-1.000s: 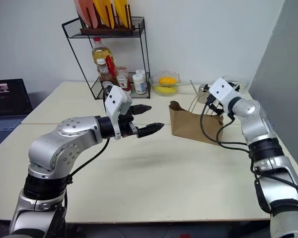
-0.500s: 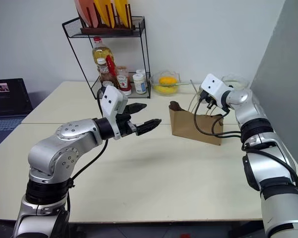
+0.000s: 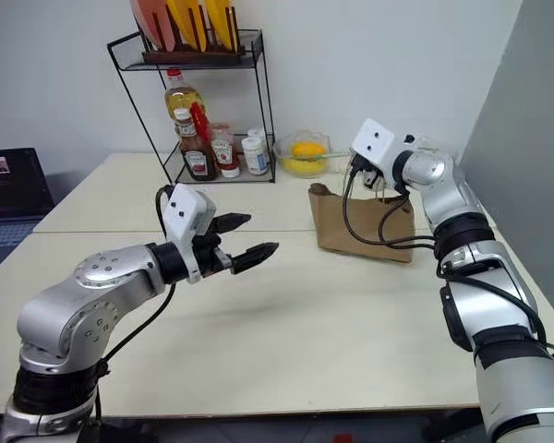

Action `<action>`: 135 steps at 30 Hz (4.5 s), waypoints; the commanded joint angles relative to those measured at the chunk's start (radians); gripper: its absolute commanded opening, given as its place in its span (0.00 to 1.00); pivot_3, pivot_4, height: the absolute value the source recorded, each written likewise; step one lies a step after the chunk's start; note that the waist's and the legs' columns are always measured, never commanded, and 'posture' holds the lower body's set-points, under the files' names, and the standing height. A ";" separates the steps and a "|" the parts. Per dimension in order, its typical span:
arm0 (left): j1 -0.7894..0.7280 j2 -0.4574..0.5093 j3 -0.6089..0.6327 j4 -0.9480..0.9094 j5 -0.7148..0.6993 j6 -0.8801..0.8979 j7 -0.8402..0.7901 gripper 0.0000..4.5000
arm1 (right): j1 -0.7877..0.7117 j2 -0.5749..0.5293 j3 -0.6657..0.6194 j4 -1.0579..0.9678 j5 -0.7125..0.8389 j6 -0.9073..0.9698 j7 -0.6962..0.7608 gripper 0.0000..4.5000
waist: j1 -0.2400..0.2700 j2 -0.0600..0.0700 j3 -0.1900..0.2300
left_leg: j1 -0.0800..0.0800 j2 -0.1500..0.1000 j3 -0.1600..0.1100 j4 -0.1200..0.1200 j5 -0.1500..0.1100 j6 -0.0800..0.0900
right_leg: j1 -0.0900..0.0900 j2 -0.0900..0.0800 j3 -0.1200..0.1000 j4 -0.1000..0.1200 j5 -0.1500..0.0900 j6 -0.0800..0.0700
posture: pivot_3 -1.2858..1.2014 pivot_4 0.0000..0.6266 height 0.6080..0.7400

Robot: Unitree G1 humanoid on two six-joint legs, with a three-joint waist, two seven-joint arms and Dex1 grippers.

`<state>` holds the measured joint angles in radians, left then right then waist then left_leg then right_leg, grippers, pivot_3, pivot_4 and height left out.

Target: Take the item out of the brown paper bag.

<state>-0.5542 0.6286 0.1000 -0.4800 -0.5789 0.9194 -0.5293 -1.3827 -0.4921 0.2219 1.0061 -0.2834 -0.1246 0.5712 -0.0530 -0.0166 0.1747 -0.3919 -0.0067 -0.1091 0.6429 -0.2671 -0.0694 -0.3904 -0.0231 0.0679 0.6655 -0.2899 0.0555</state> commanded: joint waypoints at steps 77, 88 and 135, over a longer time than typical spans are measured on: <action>-0.073 -0.026 0.001 0.008 0.004 -0.027 0.048 1.00 | 0.086 -0.129 -0.027 -0.312 0.019 0.201 0.293 0.28 | -0.004 0.000 0.000 | 0.002 0.000 0.001 0.003 0.000 0.000 | 0.000 0.000 0.001 0.008 0.000 0.000 | 0.52 0.24 1.00; -0.082 -0.028 -0.007 0.023 0.025 -0.050 0.039 1.00 | 0.079 -0.114 -0.041 -0.344 0.044 0.239 0.239 0.98 | -0.004 0.000 0.000 | 0.002 0.000 0.000 0.004 0.000 0.000 | 0.000 0.000 0.000 0.009 0.000 0.000 | 0.52 0.24 1.00; 0.275 0.139 0.404 -0.216 -0.282 0.133 0.053 1.00 | -0.080 0.245 -0.054 -0.236 0.137 0.071 0.077 0.01 | -0.026 -0.001 0.001 | 0.000 0.001 0.001 0.003 0.001 -0.002 | -0.007 0.001 0.001 0.015 0.000 0.000 | 0.52 0.24 1.00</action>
<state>-0.2798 0.7470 0.4663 -0.6499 -0.8276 1.0475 -0.4743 -1.4114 -0.2401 0.2071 0.7911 -0.1717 -0.0172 0.6701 -0.0787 -0.0178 0.1753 -0.3918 -0.0058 -0.1084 0.6460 -0.2657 -0.0715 -0.3971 -0.0224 0.0689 0.6798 -0.2899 0.0554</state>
